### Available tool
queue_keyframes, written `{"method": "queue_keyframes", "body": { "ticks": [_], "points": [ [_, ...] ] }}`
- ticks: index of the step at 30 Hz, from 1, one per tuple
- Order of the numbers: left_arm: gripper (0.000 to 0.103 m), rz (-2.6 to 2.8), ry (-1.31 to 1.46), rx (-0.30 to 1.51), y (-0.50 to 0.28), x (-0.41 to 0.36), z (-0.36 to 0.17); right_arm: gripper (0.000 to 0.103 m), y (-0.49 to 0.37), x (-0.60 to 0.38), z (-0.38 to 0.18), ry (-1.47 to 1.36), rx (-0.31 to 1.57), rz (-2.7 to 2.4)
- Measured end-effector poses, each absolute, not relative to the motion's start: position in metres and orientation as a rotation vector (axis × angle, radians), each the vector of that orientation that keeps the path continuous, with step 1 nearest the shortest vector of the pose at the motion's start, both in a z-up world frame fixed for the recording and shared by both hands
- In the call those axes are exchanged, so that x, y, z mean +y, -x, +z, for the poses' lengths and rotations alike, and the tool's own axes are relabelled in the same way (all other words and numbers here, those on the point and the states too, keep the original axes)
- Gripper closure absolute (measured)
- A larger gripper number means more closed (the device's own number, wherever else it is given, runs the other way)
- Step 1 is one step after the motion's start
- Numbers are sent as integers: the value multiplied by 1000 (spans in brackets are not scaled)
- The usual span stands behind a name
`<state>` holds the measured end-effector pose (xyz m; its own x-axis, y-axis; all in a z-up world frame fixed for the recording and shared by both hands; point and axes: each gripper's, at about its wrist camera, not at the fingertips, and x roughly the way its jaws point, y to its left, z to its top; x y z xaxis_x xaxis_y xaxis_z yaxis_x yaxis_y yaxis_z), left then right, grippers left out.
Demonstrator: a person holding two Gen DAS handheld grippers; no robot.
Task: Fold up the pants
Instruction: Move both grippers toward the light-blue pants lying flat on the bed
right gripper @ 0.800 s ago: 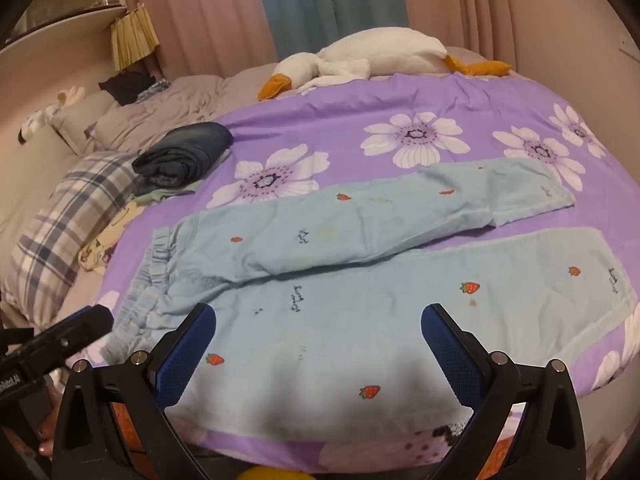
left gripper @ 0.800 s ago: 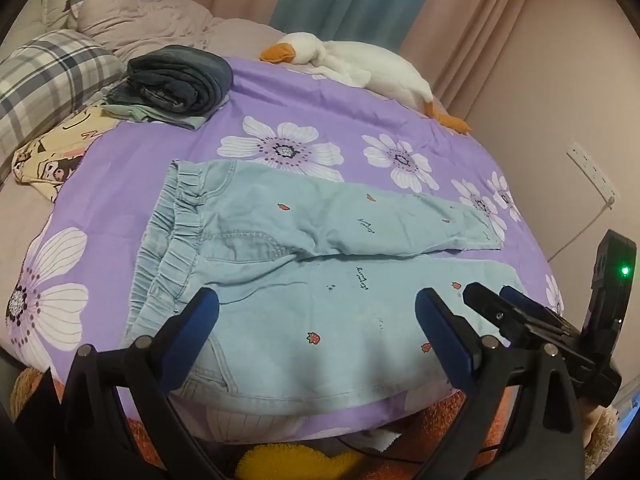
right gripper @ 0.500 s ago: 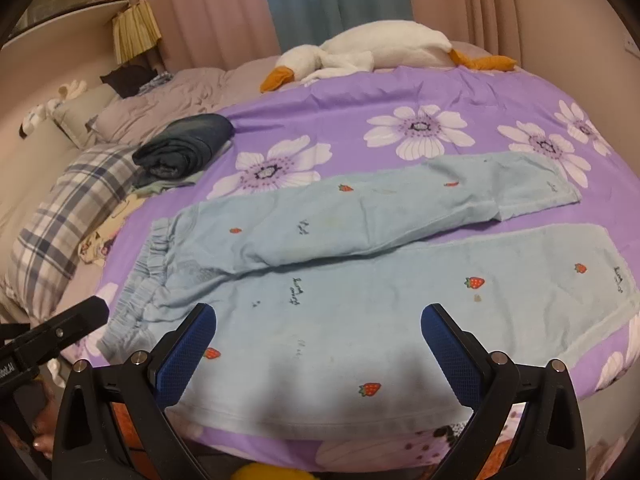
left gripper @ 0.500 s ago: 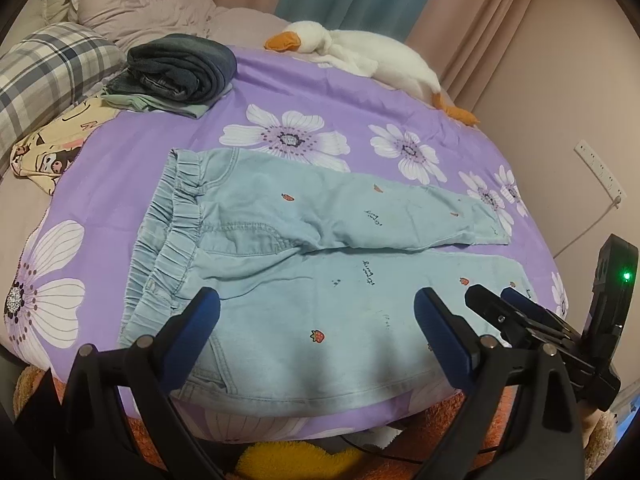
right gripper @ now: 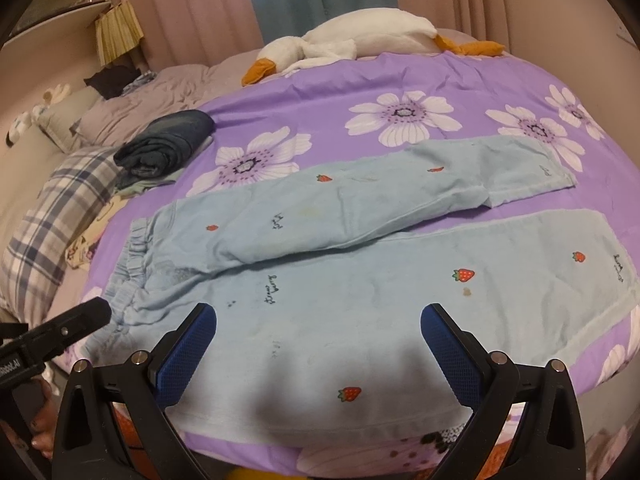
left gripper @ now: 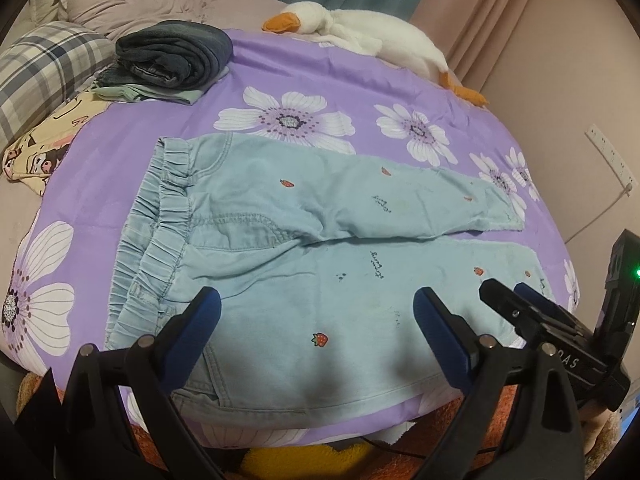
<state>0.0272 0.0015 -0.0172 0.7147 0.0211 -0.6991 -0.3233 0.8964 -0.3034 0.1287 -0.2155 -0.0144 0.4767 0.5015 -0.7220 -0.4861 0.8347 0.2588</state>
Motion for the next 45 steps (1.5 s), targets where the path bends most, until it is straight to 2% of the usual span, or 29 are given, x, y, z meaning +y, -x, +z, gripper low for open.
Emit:
{"method": "queue_keyframes", "body": {
  "ticks": [11,34,38,45],
  "points": [
    [8,205,359,840,-41,-8,-29,1,-133,-227,-20,-48,968,584],
    [8,203,329,908,-48,-19,-41,1,-139,-237,-25,-64,952,580],
    [8,206,325,906,-49,-20,-42,5,-139,-236,-25,-64,953,580],
    [8,203,327,912,-48,-20,-44,5,-138,-236,-26,-59,957,578]
  ]
}}
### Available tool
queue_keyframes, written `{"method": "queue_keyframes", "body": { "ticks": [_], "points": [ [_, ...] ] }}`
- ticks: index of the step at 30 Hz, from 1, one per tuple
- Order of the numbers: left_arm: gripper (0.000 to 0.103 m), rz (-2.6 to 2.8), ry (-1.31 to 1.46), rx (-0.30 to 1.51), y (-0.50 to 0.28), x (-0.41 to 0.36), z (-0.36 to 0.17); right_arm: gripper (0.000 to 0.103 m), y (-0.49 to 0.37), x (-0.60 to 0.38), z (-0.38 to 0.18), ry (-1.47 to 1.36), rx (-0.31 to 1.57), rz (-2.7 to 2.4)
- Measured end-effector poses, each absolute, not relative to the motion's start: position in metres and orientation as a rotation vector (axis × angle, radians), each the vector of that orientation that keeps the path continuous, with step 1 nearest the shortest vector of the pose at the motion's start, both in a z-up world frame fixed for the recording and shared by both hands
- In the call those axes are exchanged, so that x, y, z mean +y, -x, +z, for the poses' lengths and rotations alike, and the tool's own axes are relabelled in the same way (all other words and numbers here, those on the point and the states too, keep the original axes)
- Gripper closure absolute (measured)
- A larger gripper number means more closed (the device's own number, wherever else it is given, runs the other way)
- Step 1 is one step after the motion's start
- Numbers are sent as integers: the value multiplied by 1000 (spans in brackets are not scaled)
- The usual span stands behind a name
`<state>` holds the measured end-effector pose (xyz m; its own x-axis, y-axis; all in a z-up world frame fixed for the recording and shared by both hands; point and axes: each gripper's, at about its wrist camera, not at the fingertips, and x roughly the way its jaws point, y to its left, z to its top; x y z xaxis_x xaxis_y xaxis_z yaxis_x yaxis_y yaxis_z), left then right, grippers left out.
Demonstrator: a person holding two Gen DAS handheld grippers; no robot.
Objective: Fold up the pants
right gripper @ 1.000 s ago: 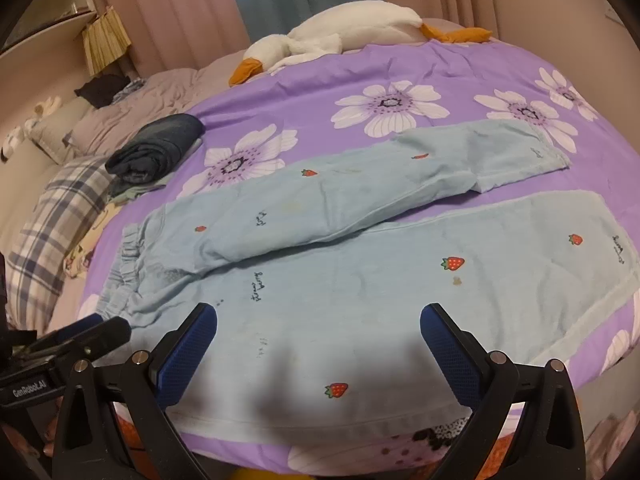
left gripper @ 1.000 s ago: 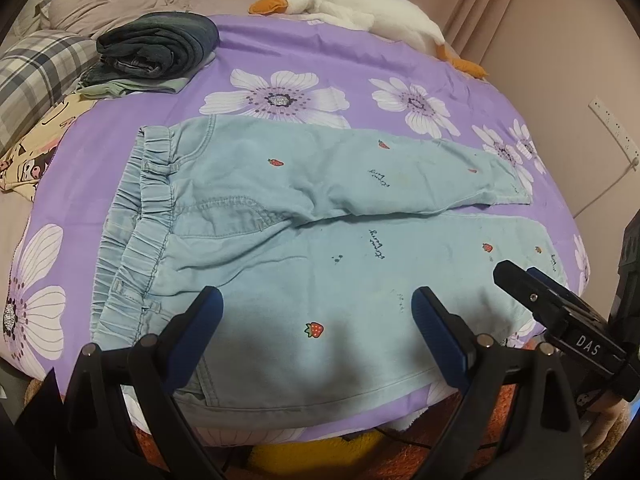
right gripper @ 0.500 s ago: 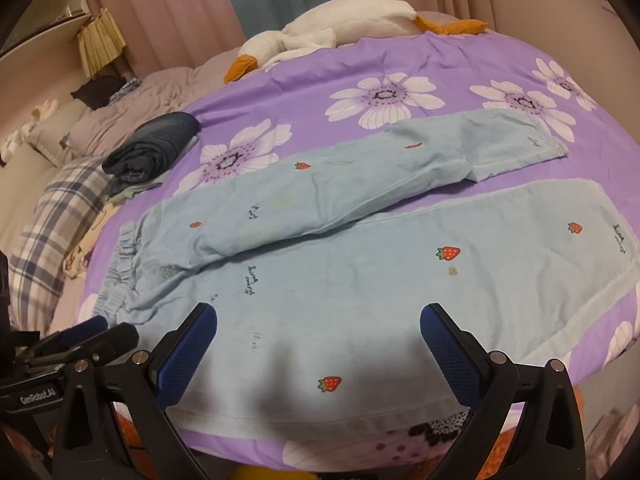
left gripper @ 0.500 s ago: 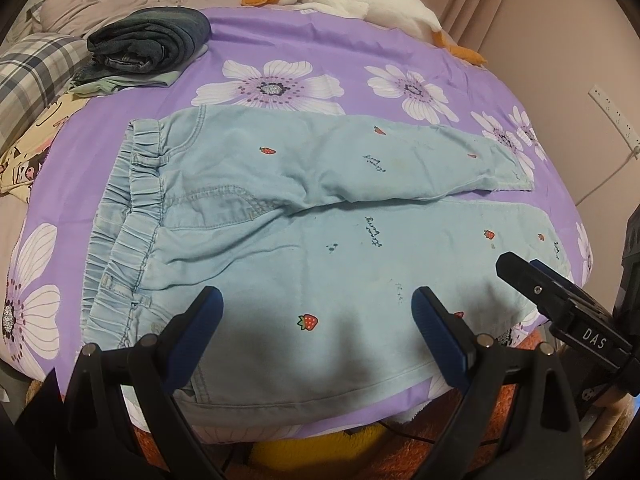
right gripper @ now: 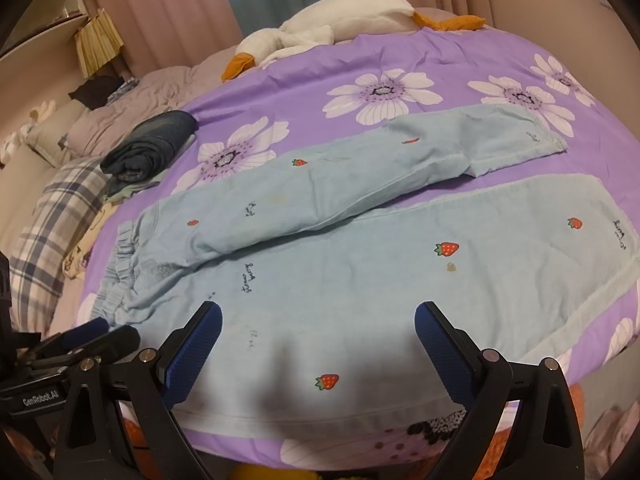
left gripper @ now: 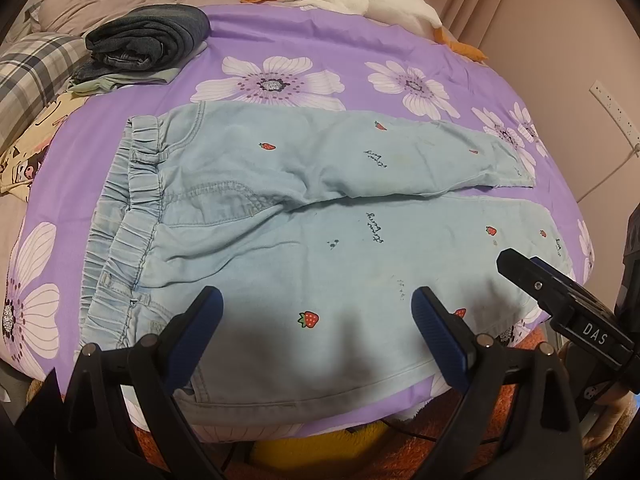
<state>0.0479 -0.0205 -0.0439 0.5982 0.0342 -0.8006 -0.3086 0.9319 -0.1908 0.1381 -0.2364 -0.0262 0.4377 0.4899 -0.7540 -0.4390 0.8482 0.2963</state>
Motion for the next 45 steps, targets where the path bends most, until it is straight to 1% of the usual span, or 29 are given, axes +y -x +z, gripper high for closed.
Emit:
{"method": "queue_keyframes", "body": {
  "ticks": [10,14,20,25,26,28,29,30,31,32,33,37,39,40,41,42,43,44,45],
  "points": [
    [8,200,328,920,-47,-21,-45,5,-138,-237,-27,-59,960,574],
    [13,204,351,915,-45,-15,-44,5,-139,-239,-27,-59,968,567],
    [14,377,434,881,-19,44,-42,5,-155,-270,-24,-111,967,489],
    [14,490,544,916,9,86,-57,5,-185,-343,-33,-203,975,264],
    [16,481,578,932,14,93,-66,5,-188,-355,-34,-213,981,222],
    [26,443,659,960,17,100,-81,5,-197,-390,-40,-242,988,110],
    [35,416,710,967,17,104,-88,5,-201,-402,-43,-258,992,68],
    [47,398,745,972,15,105,-92,5,-205,-418,-47,-276,999,18],
    [53,375,791,973,13,107,-98,5,-207,-431,-50,-286,1006,-24],
    [61,379,811,974,10,110,-102,6,-209,-439,-51,-298,1014,-51],
    [69,389,805,972,8,109,-101,10,-212,-449,-54,-322,1014,-72],
    [75,391,832,955,8,114,-92,18,-228,-476,-72,-437,1039,-90],
    [78,410,831,926,14,121,-86,31,-241,-481,-83,-460,1044,-93],
    [78,404,845,902,18,124,-80,34,-246,-482,-86,-470,1041,-91],
    [79,407,860,876,23,128,-75,41,-249,-483,-89,-484,1041,-86],
    [79,426,857,860,26,133,-69,53,-253,-483,-92,-504,1049,-81],
    [79,438,846,852,27,136,-65,60,-256,-479,-91,-509,1056,-74],
    [79,469,817,838,32,140,-56,76,-256,-478,-89,-496,1053,-59],
    [79,476,802,838,32,142,-53,87,-256,-475,-85,-483,1043,-30]
  ]
}}
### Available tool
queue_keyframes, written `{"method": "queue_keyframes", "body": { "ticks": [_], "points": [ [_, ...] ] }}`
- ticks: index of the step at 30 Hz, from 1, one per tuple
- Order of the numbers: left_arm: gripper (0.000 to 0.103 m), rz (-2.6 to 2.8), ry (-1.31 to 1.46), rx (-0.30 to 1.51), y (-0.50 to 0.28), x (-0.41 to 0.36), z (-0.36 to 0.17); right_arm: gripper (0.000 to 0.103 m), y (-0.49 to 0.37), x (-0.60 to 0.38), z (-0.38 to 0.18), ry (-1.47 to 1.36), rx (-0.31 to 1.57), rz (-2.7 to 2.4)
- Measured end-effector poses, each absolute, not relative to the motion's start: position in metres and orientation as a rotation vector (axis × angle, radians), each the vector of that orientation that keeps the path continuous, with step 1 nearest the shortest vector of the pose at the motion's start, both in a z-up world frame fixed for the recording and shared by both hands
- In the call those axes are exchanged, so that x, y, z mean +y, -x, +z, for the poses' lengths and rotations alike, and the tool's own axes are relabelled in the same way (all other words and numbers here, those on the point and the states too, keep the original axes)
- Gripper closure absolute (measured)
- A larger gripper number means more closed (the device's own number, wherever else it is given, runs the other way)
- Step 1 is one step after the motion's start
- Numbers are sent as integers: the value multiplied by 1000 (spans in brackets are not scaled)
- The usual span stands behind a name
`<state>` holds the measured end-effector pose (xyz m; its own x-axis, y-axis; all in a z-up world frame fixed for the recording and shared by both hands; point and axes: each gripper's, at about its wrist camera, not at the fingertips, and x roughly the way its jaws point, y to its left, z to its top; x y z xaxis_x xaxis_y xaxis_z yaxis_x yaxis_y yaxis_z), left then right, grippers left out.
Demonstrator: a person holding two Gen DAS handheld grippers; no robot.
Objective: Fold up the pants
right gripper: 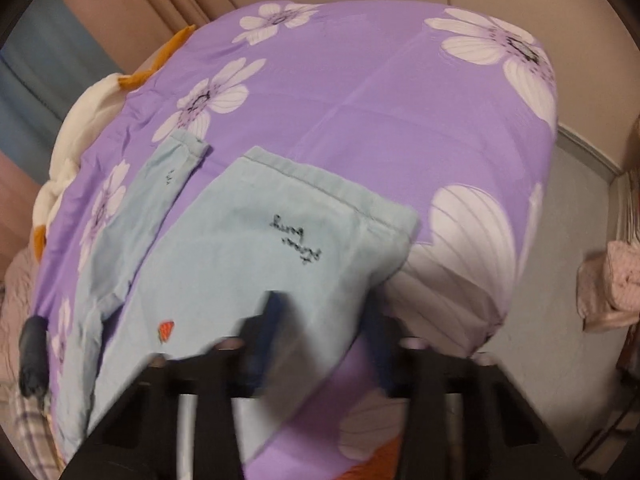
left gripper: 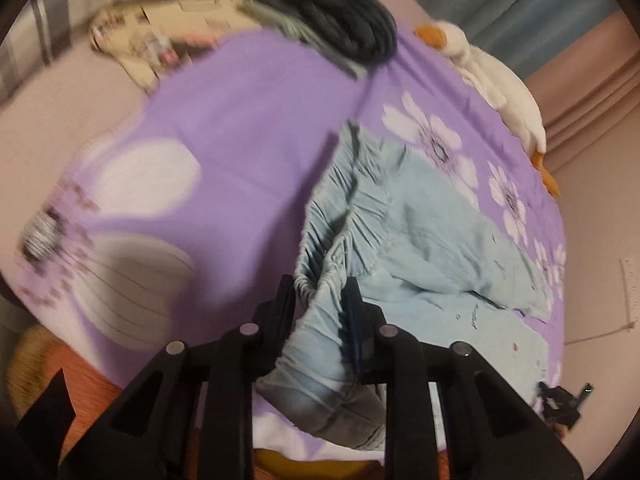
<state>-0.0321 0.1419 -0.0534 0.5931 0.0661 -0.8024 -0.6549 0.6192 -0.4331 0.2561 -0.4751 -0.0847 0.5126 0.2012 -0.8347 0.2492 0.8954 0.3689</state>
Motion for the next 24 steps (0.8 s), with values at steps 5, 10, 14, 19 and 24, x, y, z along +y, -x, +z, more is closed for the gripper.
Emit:
{"method": "queue_keyframes", "body": {
  "ticks": [5,10,14,19,24],
  "points": [
    [79,509,770,919,36,148,-74,88,-246,-456,-73,-415,1018,10],
    [74,524,789,962,38,148,-95,92,-244,-463,-86,-415,1045,-39],
    [62,539,769,987,40,148,-97,93,-236,-464,-51,-389,932,-30],
    [60,557,727,1004,33,141,-98,93,-246,-464,-80,-324,1047,-102],
    [57,557,715,1013,28,140,-100,93,-253,-462,-97,-246,1080,-138]
  ]
}}
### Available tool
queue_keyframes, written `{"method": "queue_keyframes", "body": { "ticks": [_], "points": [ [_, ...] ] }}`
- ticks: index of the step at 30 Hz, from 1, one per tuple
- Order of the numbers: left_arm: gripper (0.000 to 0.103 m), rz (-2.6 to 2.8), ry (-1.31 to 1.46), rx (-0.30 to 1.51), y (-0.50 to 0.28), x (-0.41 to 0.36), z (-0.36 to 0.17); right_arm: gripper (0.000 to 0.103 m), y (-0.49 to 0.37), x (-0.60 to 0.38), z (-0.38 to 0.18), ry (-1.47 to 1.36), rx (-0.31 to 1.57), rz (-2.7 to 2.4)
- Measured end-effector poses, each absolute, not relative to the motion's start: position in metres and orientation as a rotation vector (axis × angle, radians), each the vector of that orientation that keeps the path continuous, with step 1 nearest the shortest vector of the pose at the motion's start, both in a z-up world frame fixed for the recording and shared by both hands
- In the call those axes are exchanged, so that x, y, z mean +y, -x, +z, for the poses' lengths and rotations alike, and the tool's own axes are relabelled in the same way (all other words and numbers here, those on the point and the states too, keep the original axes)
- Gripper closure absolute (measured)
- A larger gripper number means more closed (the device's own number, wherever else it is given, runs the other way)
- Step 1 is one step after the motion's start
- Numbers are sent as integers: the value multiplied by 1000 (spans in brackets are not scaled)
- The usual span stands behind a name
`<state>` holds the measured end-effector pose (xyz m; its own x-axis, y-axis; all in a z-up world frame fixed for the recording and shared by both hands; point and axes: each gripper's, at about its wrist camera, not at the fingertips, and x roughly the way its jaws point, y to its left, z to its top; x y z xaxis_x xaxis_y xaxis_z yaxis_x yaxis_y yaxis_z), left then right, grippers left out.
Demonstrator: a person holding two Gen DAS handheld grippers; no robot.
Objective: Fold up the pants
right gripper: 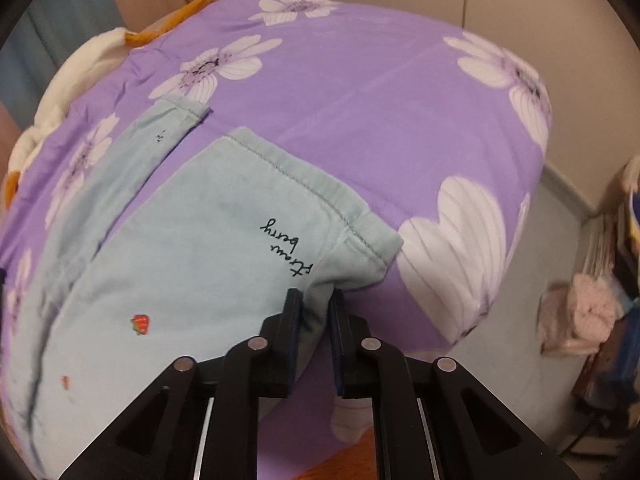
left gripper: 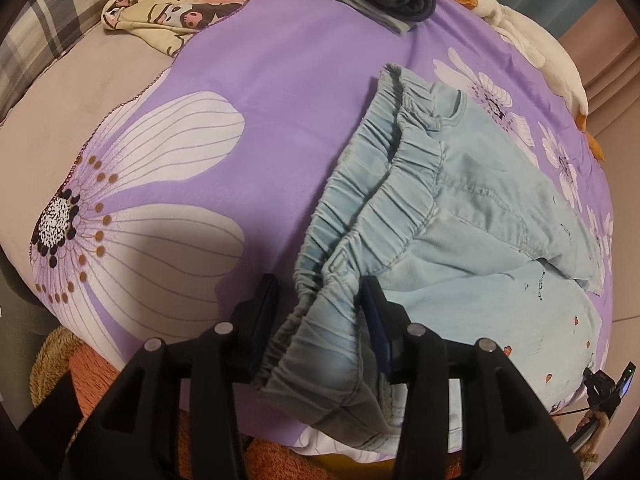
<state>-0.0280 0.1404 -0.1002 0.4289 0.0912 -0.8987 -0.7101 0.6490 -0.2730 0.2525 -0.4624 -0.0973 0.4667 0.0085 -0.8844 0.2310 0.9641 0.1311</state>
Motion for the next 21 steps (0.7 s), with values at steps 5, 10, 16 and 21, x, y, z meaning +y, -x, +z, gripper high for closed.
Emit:
{"method": "queue_keyframes", "body": {
  "ticks": [5,10,16,21],
  "points": [
    [55,556,703,993,26,138,-102,93,-257,-459,-100,-199,1094,-153],
    [55,548,701,973,31,137,-102,93,-261,-453,-98,-187,1106,-179],
    [54,550,681,957,30,134,-102,93,-258,-448,-98,-176,1113,-200],
    [53,537,700,944,34,136,-103,92,-257,-444,-97,-153,1108,-226]
  ]
}}
